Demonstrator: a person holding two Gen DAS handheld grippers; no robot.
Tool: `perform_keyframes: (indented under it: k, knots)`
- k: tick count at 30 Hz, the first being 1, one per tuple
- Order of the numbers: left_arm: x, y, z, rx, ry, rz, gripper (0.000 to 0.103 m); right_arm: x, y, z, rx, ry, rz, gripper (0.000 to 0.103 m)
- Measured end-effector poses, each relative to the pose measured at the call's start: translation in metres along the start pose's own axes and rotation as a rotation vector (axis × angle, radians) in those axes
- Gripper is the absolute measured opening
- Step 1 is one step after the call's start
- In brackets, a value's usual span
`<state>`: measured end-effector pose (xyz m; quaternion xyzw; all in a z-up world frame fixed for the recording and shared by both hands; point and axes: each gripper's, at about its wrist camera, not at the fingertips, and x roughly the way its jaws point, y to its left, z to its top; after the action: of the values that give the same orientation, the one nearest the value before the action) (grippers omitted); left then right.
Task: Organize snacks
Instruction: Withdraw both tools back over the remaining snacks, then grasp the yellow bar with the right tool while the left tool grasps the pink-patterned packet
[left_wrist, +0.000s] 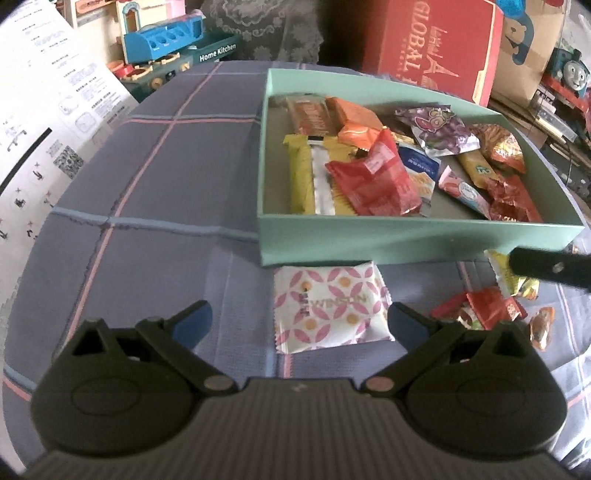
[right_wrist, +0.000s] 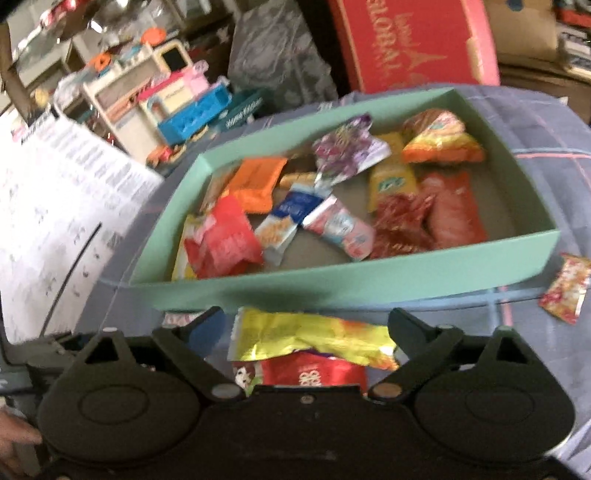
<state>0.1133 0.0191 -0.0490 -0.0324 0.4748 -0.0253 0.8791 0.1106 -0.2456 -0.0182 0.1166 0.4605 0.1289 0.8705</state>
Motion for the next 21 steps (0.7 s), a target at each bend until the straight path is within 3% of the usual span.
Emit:
perform_keyframes:
  k: [7,14,21]
  knots:
    - [0.011,-0.006,0.002,-0.002,0.019,-0.027,0.103,-0.001,0.007,-0.007,-0.019,0.036,-0.056,0.091]
    - [0.025,-0.012,0.001,0.016,0.029,-0.021,0.103,-0.013,-0.005,-0.032,0.117,0.115,-0.057,0.089]
    - [0.024,0.002,0.001,0.0,0.007,0.012,0.103,-0.031,-0.002,-0.022,0.031,0.03,-0.105,0.088]
